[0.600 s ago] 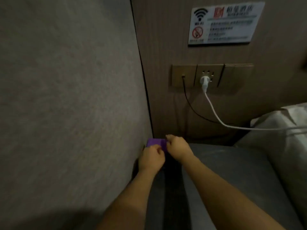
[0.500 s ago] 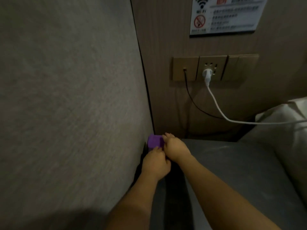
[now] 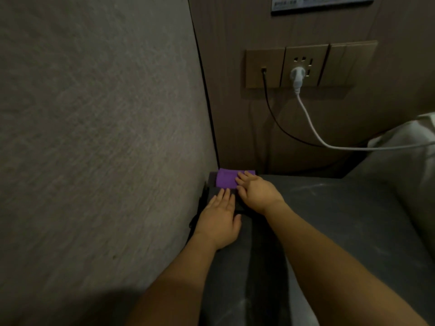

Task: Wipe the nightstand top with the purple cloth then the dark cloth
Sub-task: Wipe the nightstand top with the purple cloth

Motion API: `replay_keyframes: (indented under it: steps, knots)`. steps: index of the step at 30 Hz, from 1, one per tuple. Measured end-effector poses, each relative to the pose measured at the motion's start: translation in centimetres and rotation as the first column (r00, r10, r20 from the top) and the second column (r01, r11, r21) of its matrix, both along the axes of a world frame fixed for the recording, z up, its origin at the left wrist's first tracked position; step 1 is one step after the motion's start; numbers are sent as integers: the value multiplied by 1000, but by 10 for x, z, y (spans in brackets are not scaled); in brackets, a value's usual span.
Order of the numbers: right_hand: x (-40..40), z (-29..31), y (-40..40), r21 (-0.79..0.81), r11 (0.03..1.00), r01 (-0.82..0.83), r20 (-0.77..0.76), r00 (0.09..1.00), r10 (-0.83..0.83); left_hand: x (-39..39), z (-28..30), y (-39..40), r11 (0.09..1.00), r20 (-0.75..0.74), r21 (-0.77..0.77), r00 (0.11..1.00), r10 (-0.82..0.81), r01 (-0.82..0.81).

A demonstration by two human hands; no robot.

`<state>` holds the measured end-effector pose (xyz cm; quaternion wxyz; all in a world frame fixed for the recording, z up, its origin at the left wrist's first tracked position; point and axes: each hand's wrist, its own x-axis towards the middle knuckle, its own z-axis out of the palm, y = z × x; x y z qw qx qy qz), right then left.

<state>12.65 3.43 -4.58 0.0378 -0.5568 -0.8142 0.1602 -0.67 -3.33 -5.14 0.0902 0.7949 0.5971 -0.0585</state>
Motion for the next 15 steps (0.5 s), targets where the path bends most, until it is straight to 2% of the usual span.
replay_keyframes:
  steps: [11,15]
  knots:
    - [87,-2,-15,-23,980,200,-20,980,-200,7,4,25,998,46,-32,997,58,-57]
    - [109,-2,-20,-28,975,220,-6,975,-221,9,7,48,997,39,-56,998,57,-54]
